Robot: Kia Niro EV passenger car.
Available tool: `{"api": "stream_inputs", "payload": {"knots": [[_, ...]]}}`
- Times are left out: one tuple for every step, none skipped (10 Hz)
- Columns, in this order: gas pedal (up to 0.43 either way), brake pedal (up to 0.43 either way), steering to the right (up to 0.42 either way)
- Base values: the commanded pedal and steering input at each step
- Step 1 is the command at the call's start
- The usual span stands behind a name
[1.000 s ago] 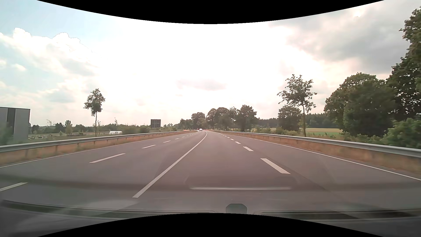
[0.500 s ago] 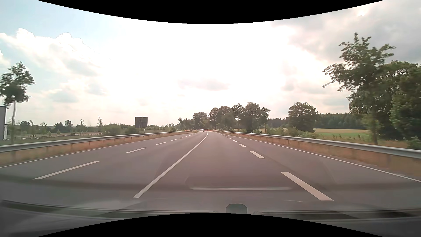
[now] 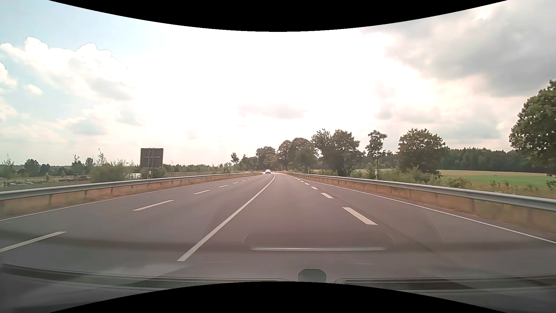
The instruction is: Follow the waypoints while adhering to traffic rules and regulations
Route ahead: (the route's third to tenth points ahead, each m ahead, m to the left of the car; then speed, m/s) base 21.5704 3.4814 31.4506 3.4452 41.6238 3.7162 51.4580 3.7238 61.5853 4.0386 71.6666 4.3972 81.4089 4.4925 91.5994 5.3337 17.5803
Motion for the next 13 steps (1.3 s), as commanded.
{"api": "stream_inputs", "payload": {"knots": [[0.177, 0.000, -0.006], [0.177, 0.000, -0.006], [0.177, 0.000, -0.006], [0.177, 0.000, -0.006], [0.177, 0.000, -0.006], [0.177, 0.000, -0.006], [0.177, 0.000, -0.006], [0.169, 0.000, -0.006], [0.169, 0.000, -0.006], [0.157, 0.000, -0.006], [0.157, 0.000, -0.006], [0.157, 0.000, -0.005], [0.157, 0.000, -0.006]]}}
